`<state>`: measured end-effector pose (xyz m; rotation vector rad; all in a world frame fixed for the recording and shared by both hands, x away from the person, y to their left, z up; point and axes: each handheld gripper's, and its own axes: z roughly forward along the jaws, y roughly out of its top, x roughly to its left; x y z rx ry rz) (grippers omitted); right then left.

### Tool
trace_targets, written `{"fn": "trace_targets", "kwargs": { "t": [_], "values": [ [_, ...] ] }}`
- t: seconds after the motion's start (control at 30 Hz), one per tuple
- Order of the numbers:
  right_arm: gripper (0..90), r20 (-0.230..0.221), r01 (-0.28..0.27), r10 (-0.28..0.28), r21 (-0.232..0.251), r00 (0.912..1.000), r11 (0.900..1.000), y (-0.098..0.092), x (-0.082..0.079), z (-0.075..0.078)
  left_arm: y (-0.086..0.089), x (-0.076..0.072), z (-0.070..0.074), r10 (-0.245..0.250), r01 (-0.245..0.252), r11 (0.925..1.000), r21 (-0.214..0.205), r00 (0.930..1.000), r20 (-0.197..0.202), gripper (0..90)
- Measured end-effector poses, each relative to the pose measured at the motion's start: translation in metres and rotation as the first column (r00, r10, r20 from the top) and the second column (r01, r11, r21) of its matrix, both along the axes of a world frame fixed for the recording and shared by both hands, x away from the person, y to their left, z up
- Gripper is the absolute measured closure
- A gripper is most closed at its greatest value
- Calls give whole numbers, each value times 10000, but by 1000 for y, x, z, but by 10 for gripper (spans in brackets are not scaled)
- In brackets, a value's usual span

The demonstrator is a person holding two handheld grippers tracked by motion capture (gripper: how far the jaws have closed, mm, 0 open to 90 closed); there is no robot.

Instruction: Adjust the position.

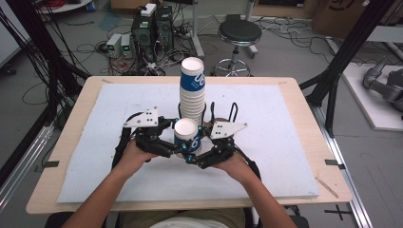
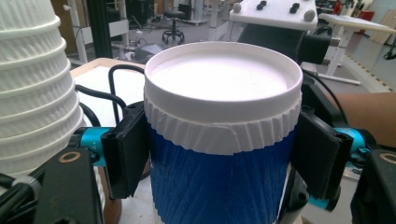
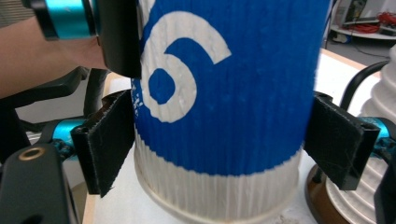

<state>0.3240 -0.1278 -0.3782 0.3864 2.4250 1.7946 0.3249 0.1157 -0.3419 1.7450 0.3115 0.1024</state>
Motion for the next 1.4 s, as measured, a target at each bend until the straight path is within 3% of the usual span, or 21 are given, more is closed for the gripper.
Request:
{"fn": "trace_targets", "kwargs": {
  "t": [0.27, 0.37, 0.43, 0.47, 0.5, 0.53, 0.57, 0.73, 0.83, 0.97, 1.07, 1.2, 1.4],
  "values": [
    [226, -19, -219, 219, -5, 9998, 9998, -3, 2, 2, 1, 1, 0, -85, 85, 10000, -41, 9999, -98, 279],
    [247, 37, -259, 261, -427, 9997, 9988, -4, 2, 4, 0, 1, -1, -122, 126, 9997, 197, 9998, -171, 279],
    [252, 219, -278, 302, -1017, 9993, 9944, -4, 2, 7, -1, 1, -2, -38, 50, 9991, 411, 9996, -283, 268],
    [252, 219, -278, 302, -1017, 9993, 9944, -4, 2, 7, -1, 1, -2, -38, 50, 9991, 411, 9996, -283, 237],
    [252, 294, -218, 264, -1482, 9992, 9887, -4, 2, 10, 0, 1, 0, 198, -182, 9952, 963, 9997, -158, 188],
    [251, 469, -149, 231, -1682, 9986, 9856, -5, 3, 12, 0, 1, 0, 198, -182, 9952, 963, 9997, -158, 169],
    [251, 556, -141, 246, -1820, 9981, 9832, -6, 3, 14, 1, 3, 2, 183, -150, 9917, 1276, 9995, -253, 169],
    [250, 721, -111, 285, -2298, 9970, 9732, -7, 4, 17, 3, 4, 8, 128, -102, 9908, 1348, 9998, -181, 169],
    [250, 685, -213, 388, -2401, 9969, 9705, -6, 3, 16, 1, 5, 14, -162, 184, 9909, 1337, 9997, -170, 169],
    [250, 581, -578, 779, -2908, 9953, 9550, -1, 0, 12, -5, 3, 12, -729, 741, 9773, 1985, 9973, -134, 180],
    [249, 593, -715, 933, -2991, 9939, 9515, 0, -1, 12, -6, 2, 11, -1026, 1006, 9662, 2374, 9947, -40, 278],
    [245, 630, -772, 1015, -3096, 9928, 9477, -1, -2, 12, -5, 4, 10, -1147, 1185, 9660, 2296, 9929, -301, 289],
    [200, 614, -804, 1000, -2646, 9931, 9610, -5, -1, 13, 0, 7, 9, -1169, 1239, 9773, 1720, 9919, -501, 293]
  ]
}}
